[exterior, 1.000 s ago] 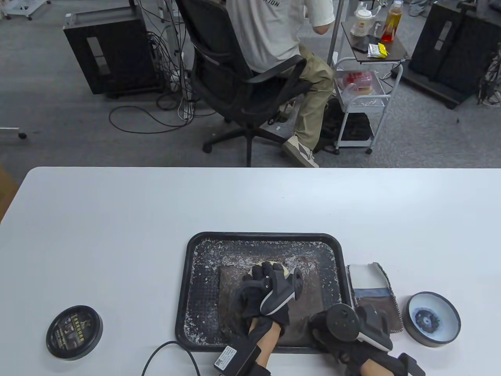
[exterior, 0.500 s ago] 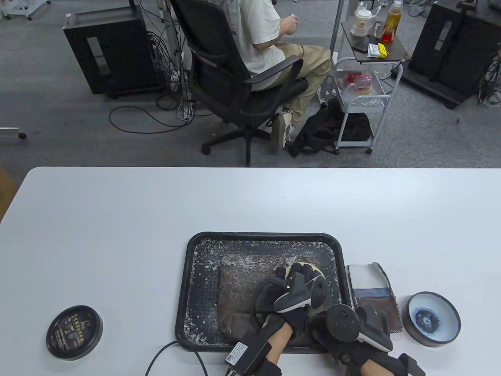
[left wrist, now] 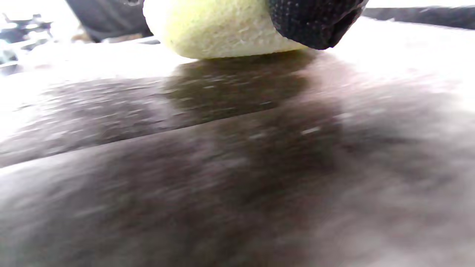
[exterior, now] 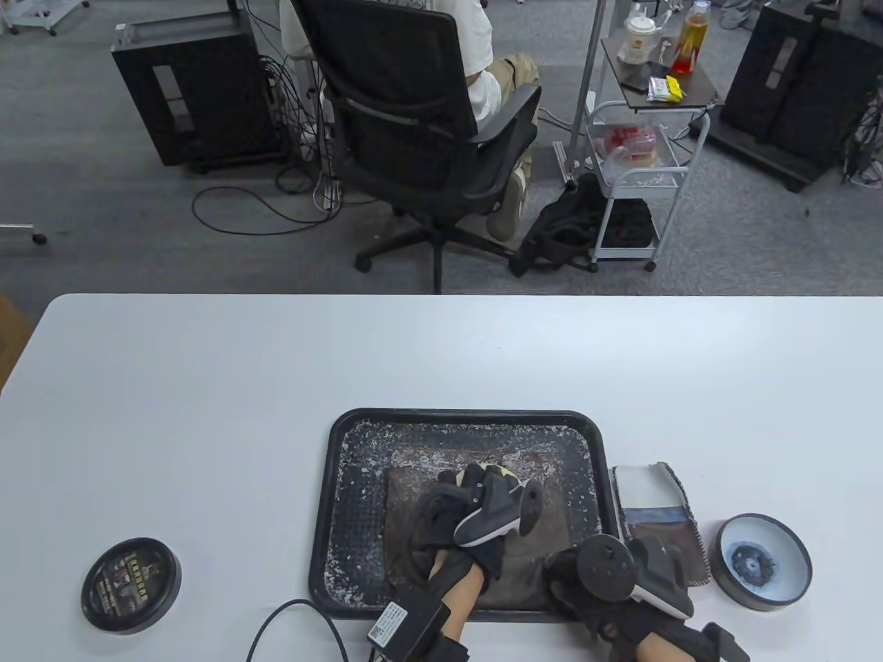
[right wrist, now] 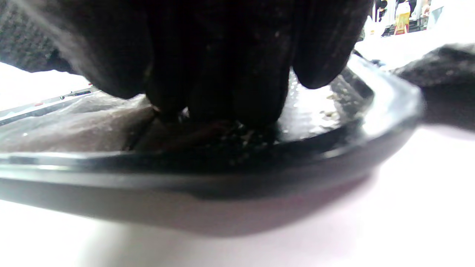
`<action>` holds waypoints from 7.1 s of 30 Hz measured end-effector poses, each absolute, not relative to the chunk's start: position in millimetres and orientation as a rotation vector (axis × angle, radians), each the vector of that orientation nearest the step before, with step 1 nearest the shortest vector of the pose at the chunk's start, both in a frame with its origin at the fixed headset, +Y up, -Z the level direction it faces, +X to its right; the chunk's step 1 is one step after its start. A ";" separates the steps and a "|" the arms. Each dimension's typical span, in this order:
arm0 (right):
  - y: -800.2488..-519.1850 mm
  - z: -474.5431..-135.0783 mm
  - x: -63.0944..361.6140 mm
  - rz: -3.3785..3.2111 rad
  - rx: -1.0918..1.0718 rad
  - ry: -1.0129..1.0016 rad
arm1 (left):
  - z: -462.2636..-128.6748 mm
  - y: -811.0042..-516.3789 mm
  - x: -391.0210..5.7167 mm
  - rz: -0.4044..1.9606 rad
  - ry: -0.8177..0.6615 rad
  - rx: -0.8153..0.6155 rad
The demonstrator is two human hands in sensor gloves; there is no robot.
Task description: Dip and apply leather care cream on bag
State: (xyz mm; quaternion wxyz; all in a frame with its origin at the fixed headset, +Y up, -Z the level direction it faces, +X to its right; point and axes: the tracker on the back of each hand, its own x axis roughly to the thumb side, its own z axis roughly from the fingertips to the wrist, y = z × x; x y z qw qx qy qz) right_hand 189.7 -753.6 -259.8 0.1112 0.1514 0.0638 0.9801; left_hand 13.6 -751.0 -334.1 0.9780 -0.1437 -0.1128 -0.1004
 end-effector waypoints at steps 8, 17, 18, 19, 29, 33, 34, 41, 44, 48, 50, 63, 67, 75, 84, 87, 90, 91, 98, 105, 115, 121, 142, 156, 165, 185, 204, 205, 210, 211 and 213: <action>-753.7 -259.9 189.7 2.880 0.437 0.189 | -336.8 -735.1 -26.2 -0.295 -0.058 -0.434; -753.7 -260.4 188.5 2.873 0.433 0.192 | -334.9 -720.6 -64.3 -0.185 0.133 -0.515; -753.6 -260.6 188.2 2.874 0.432 0.192 | -334.3 -720.3 -66.0 -0.195 0.152 -0.522; -753.5 -260.6 187.9 2.876 0.432 0.192 | -334.1 -720.7 -67.9 -0.201 0.158 -0.535; -752.9 -260.8 186.0 2.877 0.461 0.202 | -326.5 -729.2 -17.6 -0.356 -0.101 -0.447; -752.9 -258.9 185.8 2.859 0.502 0.261 | -322.8 -736.9 7.8 -0.308 -0.185 -0.384; -753.0 -257.8 185.4 2.850 0.511 0.295 | -322.3 -739.0 13.2 -0.306 -0.222 -0.360; -759.0 -246.2 169.9 2.855 0.743 0.523 | -320.5 -746.3 43.1 -0.138 -0.345 -0.273; -758.5 -243.1 159.2 2.986 0.770 0.411 | -320.8 -749.8 51.5 -0.041 -0.397 -0.280; -758.1 -244.1 156.5 3.015 0.733 0.363 | -321.2 -755.0 55.3 -0.013 -0.462 -0.287; -756.9 -245.2 157.6 3.006 0.706 0.353 | -322.0 -755.4 53.1 -0.018 -0.474 -0.291; -755.1 -247.7 158.2 3.011 0.653 0.359 | -313.7 -748.5 -22.4 -0.205 -0.368 -0.321; -755.1 -247.9 158.7 3.008 0.645 0.359 | -306.6 -745.7 -61.7 -0.221 -0.296 -0.321; -754.5 -248.4 159.9 2.995 0.626 0.357 | -296.4 -738.7 -115.2 -0.266 -0.078 -0.376; -752.7 -251.7 165.5 2.957 0.600 0.351 | -293.4 -741.8 -110.3 -0.252 -0.085 -0.322; -752.3 -252.7 166.6 2.945 0.599 0.356 | -289.9 -740.8 -94.5 -0.303 -0.131 -0.290; -752.5 -254.8 169.6 2.905 0.589 0.394 | -286.6 -742.3 -78.6 -0.326 -0.170 -0.261; -752.7 -255.4 170.7 2.893 0.588 0.407 | -286.2 -742.4 -73.4 -0.338 -0.190 -0.248; -752.7 -255.2 171.8 2.883 0.596 0.433 | -286.2 -744.4 -30.6 -0.237 -0.285 -0.247; -752.8 -254.9 173.3 2.867 0.594 0.437 | -291.3 -748.6 26.8 -0.193 -0.408 -0.299; -753.7 -255.9 179.3 2.828 0.580 0.476 | -298.8 -755.6 50.8 0.034 -0.516 -0.360; -753.4 -255.2 178.1 2.848 0.550 0.469 | -294.5 -754.8 20.5 -0.052 -0.499 -0.388; -752.6 -256.5 175.2 2.863 0.517 0.426 | -280.2 -744.0 -130.3 -0.096 -0.239 -0.441; -754.7 -262.7 180.9 2.763 0.491 0.397 | -271.8 -739.2 -101.8 -0.181 -0.311 -0.395; -757.5 -265.2 185.3 2.752 0.440 0.402 | -263.2 -744.9 -25.8 -0.268 -0.468 -0.338; -758.0 -266.0 187.4 2.734 0.410 0.437 | -243.8 -747.4 35.9 -0.199 -0.694 -0.193; -754.6 -263.6 179.2 2.823 0.421 0.420 | -226.6 -746.3 4.4 -0.255 -0.695 -0.224; -754.6 -263.6 179.2 2.823 0.421 0.420 | -227.6 -746.4 -1.5 -0.248 -0.680 -0.236; -754.8 -263.3 179.2 2.828 0.423 0.418 | -236.6 -742.7 -41.5 -0.231 -0.578 -0.327; -754.7 -263.5 179.1 2.828 0.420 0.417 | -238.2 -741.8 -51.8 -0.230 -0.555 -0.343; -754.6 -263.6 178.4 2.834 0.418 0.417 | -239.7 -740.8 -68.3 -0.223 -0.521 -0.353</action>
